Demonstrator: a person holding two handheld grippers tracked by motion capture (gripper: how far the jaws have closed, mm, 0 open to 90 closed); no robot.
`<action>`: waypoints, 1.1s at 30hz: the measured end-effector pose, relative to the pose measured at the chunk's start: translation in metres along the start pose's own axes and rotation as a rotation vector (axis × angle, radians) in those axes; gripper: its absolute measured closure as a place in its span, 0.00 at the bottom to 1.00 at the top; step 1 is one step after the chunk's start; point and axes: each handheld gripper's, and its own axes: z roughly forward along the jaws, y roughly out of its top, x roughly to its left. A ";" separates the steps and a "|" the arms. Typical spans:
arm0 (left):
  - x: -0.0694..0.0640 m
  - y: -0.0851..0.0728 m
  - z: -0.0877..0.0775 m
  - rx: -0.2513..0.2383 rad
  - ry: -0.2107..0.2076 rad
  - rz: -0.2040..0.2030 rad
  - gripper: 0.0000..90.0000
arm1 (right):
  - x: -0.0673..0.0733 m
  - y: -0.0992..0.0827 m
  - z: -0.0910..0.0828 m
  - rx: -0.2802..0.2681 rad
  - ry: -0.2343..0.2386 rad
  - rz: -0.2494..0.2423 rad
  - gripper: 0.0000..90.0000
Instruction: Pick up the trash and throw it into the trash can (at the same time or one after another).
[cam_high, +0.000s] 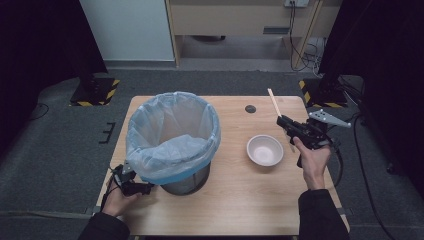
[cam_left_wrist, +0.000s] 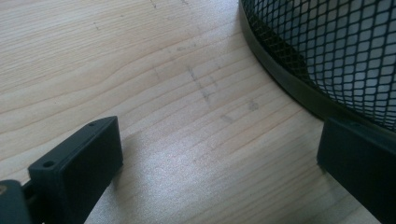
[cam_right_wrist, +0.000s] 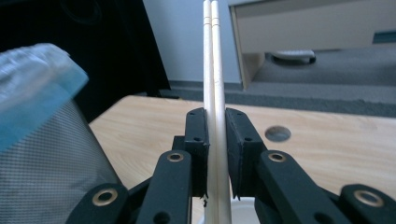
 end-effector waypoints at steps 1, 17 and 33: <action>0.000 0.000 0.000 0.000 0.000 0.000 0.00 | 0.002 0.002 -0.002 -0.012 0.007 -0.001 0.89; 0.000 0.000 0.000 0.000 0.000 0.000 0.00 | 0.028 0.032 -0.024 -0.140 0.095 -0.034 0.89; 0.000 0.000 0.000 0.000 0.000 0.000 0.00 | 0.052 0.052 -0.029 -0.195 0.160 -0.068 0.89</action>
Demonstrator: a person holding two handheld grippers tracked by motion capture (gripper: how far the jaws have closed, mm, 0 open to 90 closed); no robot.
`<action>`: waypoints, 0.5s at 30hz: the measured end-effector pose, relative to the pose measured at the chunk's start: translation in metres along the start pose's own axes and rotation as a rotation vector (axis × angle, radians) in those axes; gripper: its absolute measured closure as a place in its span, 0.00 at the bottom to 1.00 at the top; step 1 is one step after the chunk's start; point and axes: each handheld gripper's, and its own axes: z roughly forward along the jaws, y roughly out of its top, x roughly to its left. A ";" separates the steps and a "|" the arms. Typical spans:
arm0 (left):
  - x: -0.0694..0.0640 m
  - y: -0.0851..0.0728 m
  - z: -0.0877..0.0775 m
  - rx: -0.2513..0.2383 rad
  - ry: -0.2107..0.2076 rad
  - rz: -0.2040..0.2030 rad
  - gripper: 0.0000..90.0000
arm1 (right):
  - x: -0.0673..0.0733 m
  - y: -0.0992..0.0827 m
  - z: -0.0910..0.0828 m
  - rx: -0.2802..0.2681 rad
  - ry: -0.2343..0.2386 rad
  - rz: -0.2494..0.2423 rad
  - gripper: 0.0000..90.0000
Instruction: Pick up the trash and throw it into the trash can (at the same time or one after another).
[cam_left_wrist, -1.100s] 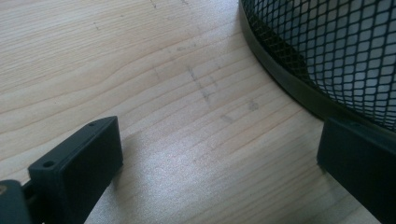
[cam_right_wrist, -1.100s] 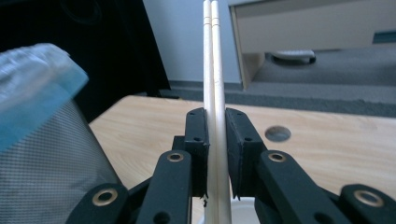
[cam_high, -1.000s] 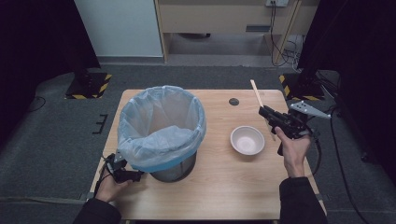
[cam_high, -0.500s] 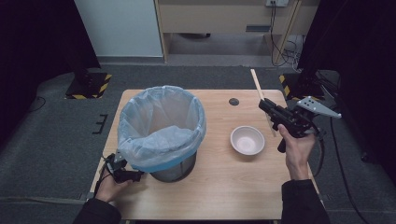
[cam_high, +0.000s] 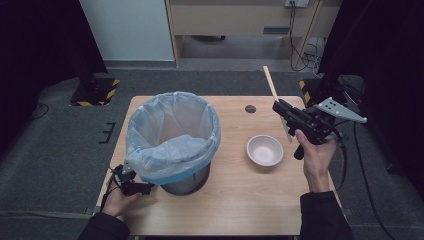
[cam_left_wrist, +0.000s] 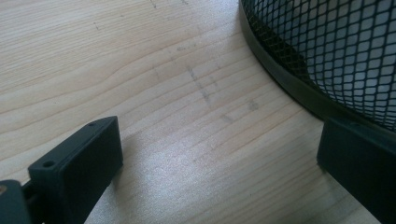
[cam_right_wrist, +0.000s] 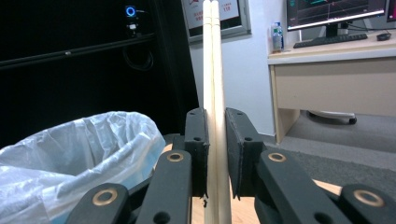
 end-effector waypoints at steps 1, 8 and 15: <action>0.000 0.000 0.000 0.000 0.000 0.000 0.00 | 0.003 0.003 0.002 -0.003 0.006 -0.007 0.89; 0.000 0.000 0.000 0.000 0.000 -0.001 0.00 | 0.012 0.014 0.008 -0.015 0.024 -0.021 0.89; 0.000 0.000 0.000 0.000 0.000 0.000 0.00 | 0.024 0.022 0.016 -0.023 0.048 -0.032 0.89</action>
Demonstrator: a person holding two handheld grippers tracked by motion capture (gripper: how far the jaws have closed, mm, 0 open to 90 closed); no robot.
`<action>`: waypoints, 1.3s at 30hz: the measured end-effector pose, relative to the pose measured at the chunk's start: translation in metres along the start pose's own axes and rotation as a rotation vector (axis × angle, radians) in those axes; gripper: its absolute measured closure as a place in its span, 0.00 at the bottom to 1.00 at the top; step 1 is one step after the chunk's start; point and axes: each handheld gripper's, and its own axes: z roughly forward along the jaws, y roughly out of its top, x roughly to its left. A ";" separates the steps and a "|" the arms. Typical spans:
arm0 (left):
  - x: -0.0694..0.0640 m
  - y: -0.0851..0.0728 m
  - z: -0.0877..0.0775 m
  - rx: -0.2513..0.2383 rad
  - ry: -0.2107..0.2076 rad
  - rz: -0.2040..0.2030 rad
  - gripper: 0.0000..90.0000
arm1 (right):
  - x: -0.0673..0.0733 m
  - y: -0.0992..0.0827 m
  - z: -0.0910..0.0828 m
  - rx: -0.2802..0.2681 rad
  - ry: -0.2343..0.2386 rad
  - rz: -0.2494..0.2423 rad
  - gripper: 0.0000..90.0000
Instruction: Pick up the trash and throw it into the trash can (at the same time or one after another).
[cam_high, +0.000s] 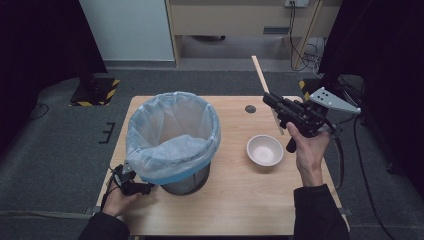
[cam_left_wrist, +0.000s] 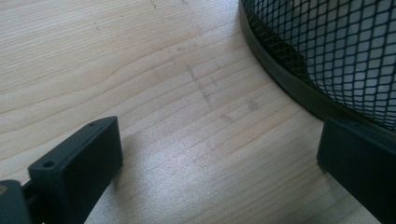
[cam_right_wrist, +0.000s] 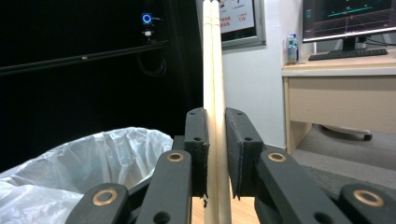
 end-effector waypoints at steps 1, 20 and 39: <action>0.000 0.000 0.000 0.000 0.000 0.000 0.00 | 0.000 0.000 0.000 0.000 0.000 0.000 0.89; 0.000 0.000 0.000 0.000 -0.002 0.002 0.00 | 0.026 0.015 0.017 0.003 0.049 -0.037 0.89; 0.000 0.000 0.000 0.000 -0.002 0.001 0.00 | 0.050 0.026 0.047 0.009 0.100 -0.047 0.89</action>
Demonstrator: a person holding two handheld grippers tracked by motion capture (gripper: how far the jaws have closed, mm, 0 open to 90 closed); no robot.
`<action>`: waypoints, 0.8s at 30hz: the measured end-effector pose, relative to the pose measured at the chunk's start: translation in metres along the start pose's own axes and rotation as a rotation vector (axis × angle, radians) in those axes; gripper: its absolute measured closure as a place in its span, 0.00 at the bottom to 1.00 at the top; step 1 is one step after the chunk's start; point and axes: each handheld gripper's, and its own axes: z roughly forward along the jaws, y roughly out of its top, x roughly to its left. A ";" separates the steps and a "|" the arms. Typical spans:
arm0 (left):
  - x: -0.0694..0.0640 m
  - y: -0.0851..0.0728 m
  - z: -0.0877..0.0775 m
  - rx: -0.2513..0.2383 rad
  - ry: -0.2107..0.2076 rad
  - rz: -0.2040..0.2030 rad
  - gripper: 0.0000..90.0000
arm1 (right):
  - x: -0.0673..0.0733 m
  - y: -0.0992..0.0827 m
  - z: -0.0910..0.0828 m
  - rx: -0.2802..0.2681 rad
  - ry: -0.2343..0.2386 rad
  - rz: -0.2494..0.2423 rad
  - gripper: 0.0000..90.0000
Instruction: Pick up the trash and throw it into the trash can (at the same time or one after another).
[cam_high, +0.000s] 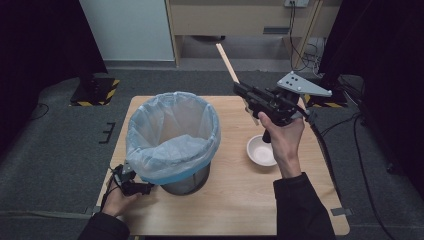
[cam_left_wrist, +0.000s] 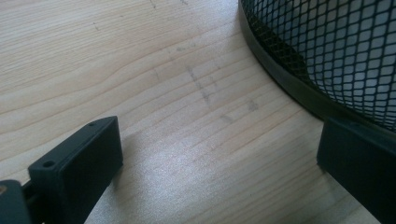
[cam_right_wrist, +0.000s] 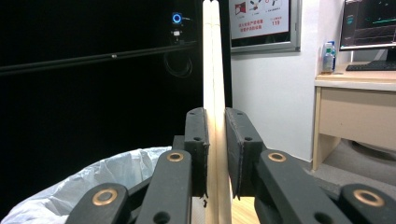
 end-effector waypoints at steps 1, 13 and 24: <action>0.000 0.000 0.000 0.000 0.000 0.000 0.00 | 0.001 0.000 0.002 0.003 0.001 -0.001 0.89; 0.000 0.000 0.000 0.000 -0.001 0.001 0.00 | 0.022 0.005 0.027 0.024 0.047 -0.031 0.89; 0.000 0.000 0.000 0.000 -0.001 0.001 0.00 | 0.033 0.003 0.047 0.038 0.078 -0.014 0.89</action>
